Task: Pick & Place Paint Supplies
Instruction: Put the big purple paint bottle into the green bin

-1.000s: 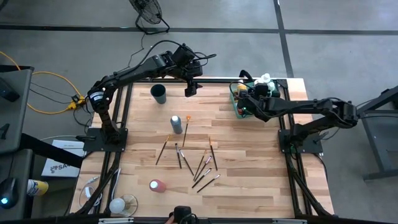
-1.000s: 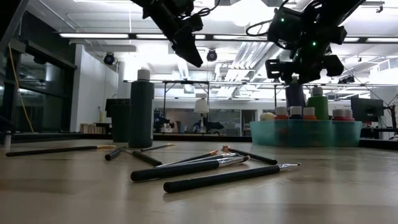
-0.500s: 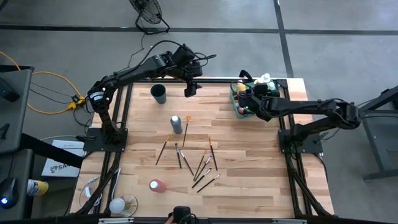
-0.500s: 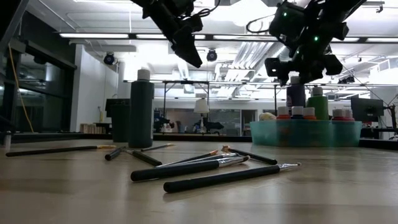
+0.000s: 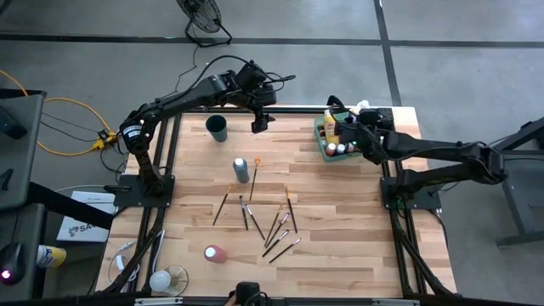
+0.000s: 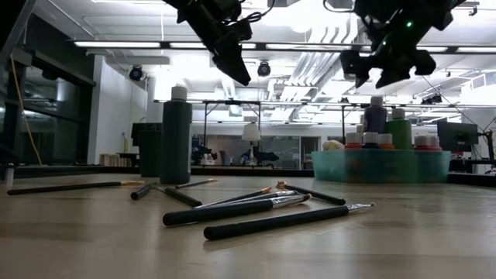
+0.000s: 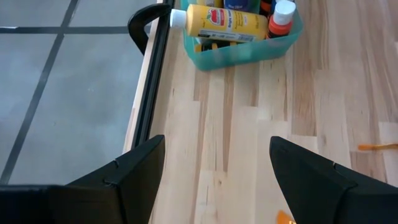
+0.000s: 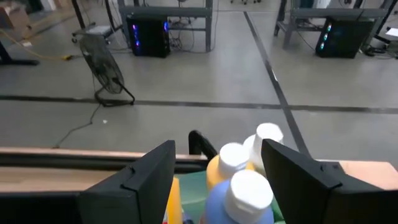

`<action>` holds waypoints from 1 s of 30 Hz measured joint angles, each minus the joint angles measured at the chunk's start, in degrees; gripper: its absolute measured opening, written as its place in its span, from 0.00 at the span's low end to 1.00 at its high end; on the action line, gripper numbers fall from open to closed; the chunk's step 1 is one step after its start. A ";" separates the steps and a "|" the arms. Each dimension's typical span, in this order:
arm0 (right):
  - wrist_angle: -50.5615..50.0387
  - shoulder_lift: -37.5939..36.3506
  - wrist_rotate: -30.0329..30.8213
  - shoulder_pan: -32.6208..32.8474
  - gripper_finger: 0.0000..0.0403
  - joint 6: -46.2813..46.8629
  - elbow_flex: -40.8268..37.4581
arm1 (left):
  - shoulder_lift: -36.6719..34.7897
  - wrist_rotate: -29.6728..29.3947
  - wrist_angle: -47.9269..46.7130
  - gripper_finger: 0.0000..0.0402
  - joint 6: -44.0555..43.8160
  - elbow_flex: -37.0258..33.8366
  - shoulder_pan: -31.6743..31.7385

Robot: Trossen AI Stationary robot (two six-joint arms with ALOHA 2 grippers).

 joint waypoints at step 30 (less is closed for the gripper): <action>10.89 1.79 -21.27 0.02 0.27 7.70 0.09 | 0.00 -0.10 -0.81 0.70 -2.60 0.02 -0.01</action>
